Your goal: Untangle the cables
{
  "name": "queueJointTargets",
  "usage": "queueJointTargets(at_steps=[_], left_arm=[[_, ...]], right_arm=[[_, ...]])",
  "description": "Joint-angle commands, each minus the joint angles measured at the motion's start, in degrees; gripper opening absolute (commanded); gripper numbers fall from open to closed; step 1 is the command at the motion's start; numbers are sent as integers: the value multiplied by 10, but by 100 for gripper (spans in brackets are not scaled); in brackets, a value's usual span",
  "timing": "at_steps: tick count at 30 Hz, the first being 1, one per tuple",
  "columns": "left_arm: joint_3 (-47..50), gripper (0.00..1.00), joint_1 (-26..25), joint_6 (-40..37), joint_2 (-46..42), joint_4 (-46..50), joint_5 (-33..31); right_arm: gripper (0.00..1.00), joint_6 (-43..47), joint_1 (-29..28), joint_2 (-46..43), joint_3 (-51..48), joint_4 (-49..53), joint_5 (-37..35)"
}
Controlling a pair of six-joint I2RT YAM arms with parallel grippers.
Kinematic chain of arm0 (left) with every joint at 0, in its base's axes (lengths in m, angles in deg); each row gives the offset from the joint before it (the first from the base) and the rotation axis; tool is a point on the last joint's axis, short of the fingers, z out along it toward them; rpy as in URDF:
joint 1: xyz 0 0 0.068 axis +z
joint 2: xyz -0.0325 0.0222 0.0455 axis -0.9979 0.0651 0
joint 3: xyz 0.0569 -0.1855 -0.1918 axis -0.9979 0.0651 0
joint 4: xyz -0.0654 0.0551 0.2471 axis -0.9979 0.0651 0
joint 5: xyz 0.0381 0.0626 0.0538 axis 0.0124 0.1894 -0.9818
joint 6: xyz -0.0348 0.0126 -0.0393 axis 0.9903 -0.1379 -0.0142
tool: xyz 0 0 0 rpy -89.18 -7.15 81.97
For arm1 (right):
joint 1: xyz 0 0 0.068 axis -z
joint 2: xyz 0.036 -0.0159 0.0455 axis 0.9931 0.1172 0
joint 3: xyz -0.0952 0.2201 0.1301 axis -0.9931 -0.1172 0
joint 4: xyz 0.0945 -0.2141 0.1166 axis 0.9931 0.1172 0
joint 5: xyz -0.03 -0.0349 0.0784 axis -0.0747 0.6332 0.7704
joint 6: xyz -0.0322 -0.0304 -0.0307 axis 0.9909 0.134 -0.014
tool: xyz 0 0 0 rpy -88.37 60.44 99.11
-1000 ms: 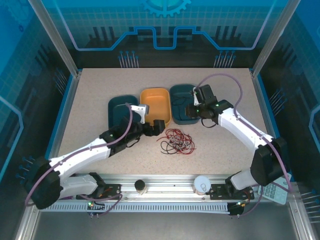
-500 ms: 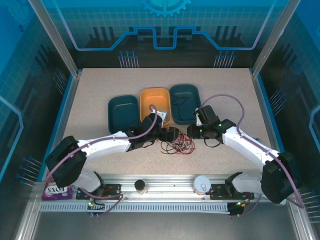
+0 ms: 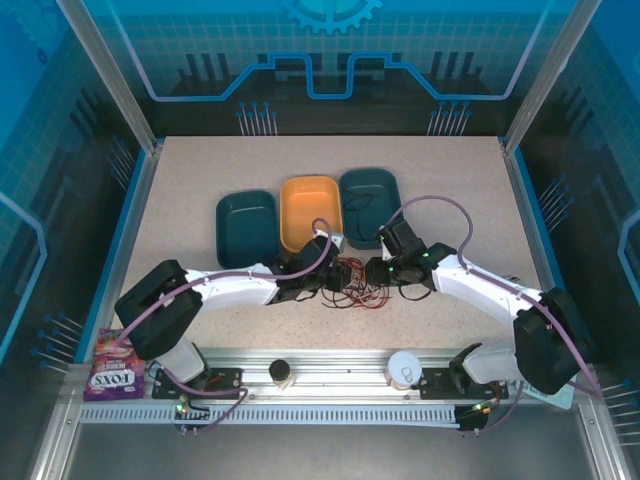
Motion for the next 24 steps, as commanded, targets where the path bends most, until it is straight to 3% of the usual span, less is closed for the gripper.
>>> queueJointTargets(at_steps=[1, 6, 16, 24], left_arm=[[22, 11, -3, 16, -11, 14, -27], [72, 0, -2, 44, -48, 28, -57], [146, 0, -3, 96, -154, 87, -147], [134, 0, -3, 100, -154, 82, -172]], right_arm=[[32, -7, -10, 5, 14, 4, -14], [31, 1, -21, 12, 26, 20, -29], [29, -3, -54, 43, 50, 34, -33], [27, -34, -73, 52, 50, 39, -22]])
